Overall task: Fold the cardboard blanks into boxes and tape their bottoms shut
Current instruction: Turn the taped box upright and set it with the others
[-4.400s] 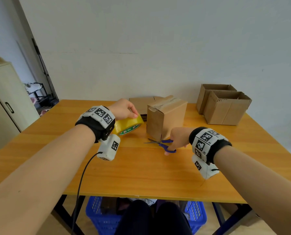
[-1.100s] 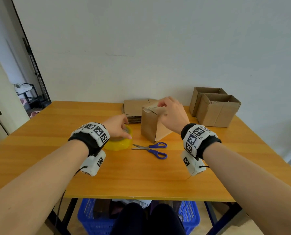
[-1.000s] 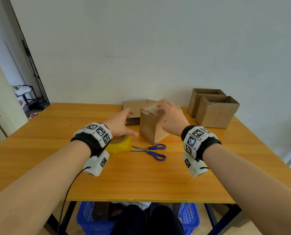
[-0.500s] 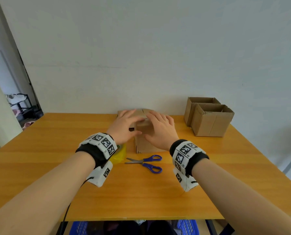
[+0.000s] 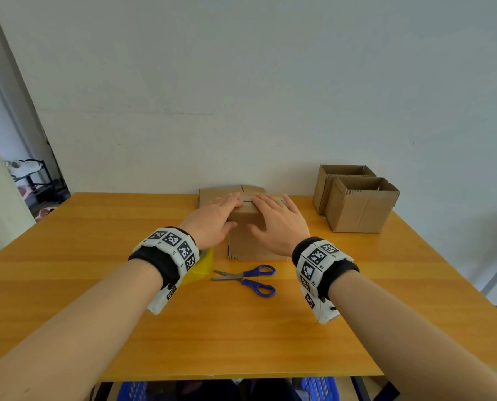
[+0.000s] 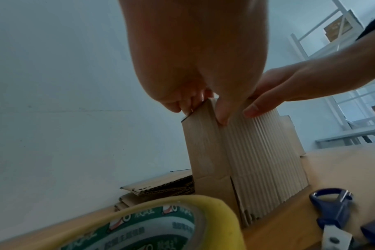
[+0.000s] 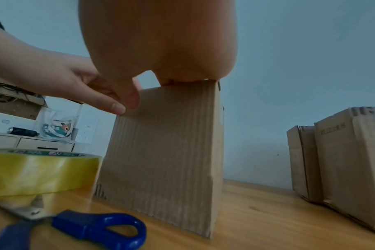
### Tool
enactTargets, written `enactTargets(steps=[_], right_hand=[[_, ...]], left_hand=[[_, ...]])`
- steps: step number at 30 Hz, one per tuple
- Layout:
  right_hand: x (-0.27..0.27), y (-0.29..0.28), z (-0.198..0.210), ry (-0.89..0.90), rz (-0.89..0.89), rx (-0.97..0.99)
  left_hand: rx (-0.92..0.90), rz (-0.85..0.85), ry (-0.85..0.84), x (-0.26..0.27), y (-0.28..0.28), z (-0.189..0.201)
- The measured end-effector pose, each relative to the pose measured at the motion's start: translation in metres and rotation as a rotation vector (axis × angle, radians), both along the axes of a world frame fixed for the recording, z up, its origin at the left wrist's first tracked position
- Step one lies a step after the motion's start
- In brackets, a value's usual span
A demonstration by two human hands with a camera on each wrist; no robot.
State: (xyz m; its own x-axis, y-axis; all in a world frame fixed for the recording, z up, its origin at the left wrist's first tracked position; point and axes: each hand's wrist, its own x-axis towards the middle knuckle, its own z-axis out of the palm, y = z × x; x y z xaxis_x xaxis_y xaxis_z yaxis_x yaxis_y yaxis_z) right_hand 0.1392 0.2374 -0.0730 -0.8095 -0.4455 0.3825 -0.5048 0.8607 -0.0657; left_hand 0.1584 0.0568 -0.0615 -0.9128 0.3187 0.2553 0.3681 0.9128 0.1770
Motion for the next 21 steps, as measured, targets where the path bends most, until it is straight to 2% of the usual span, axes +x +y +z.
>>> enactTargets(steps=[11,15,18,21], right_hand=[[-0.003,0.012,0.003,-0.168,-0.101,-0.259],[0.0,0.016,0.007,-0.28,-0.099,-0.426],[-0.003,0.019,0.012,-0.341,-0.092,-0.478],[-0.007,0.021,0.013,-0.39,-0.106,-0.545]], left_hand=[[0.081,0.068,-0.143,0.005,0.014,0.007],[0.232,0.109,-0.172,0.003,0.019,0.003],[0.348,0.142,-0.198,0.001,0.022,0.003],[0.341,0.172,-0.243,-0.001,0.023,0.004]])
